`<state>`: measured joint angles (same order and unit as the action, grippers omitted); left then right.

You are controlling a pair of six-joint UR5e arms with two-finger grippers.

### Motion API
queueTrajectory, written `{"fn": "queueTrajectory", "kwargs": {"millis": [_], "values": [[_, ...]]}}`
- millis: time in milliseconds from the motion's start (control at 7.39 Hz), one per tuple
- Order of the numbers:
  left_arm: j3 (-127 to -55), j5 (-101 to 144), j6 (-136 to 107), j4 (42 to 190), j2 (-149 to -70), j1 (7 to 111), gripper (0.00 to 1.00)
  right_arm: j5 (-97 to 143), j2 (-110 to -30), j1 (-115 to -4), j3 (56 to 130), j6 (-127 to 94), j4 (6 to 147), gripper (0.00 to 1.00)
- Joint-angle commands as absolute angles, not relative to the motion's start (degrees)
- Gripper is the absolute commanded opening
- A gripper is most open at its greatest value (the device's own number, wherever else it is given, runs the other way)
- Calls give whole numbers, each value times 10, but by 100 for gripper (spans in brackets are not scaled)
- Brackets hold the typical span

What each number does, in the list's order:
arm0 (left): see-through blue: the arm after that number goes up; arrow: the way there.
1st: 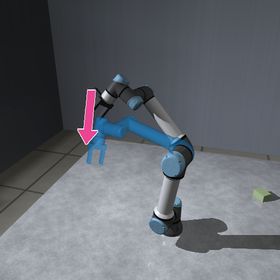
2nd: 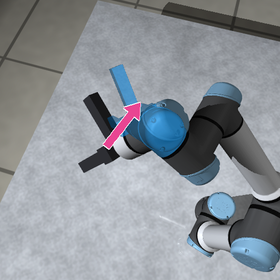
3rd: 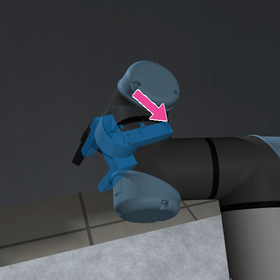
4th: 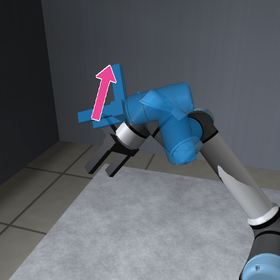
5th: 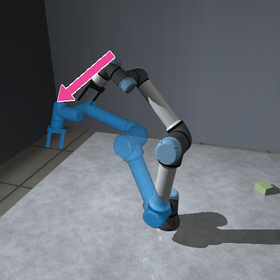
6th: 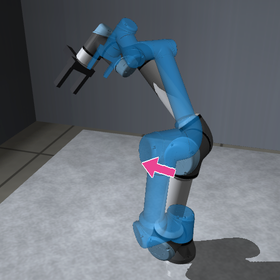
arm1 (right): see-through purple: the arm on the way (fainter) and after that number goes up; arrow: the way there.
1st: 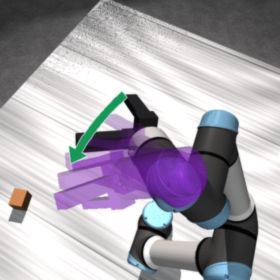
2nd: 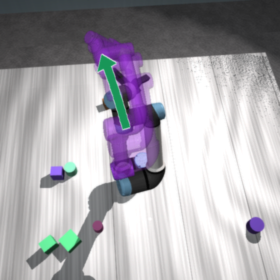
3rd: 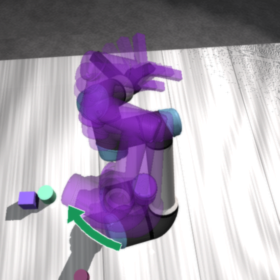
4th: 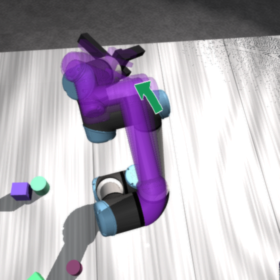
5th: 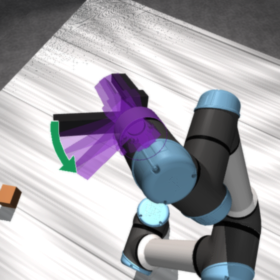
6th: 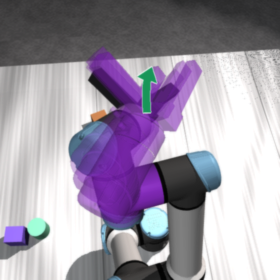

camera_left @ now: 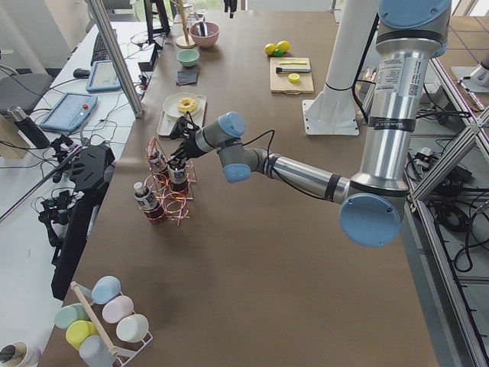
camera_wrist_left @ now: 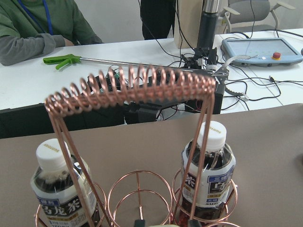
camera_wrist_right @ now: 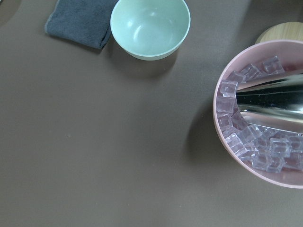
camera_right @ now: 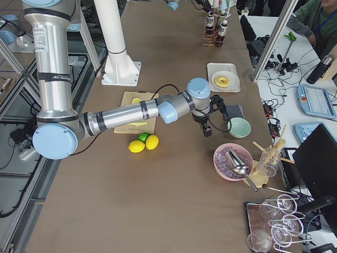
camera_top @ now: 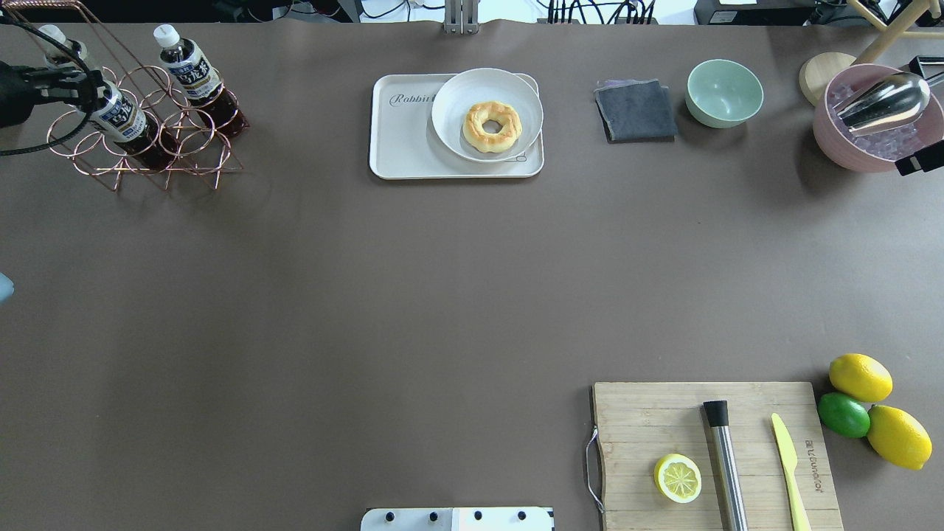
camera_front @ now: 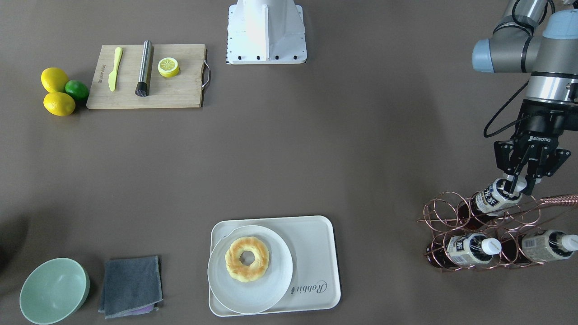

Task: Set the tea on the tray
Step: 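Reach the left gripper into the copper rack and grasp an oolong tea bottle, then lift the bottle out of the rack and lower it onto the table near the tray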

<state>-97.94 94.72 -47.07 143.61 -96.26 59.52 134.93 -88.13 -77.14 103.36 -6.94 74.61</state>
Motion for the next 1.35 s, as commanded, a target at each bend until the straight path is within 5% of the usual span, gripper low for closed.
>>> {"fn": "queueTrajectory", "kwargs": {"millis": [0,541,1218], "values": [[-1016,957,-457,1424,-962,638,0,1349,-882,-772,1034,-69,746,100],[-1139,1071,-422,1272,-971,715,0,1350,-882,-772,1041,-69,745,100],[-1223,1042,-422,1023,-1165,516,0,1354,-875,-770,1053,-69,712,100]]}}
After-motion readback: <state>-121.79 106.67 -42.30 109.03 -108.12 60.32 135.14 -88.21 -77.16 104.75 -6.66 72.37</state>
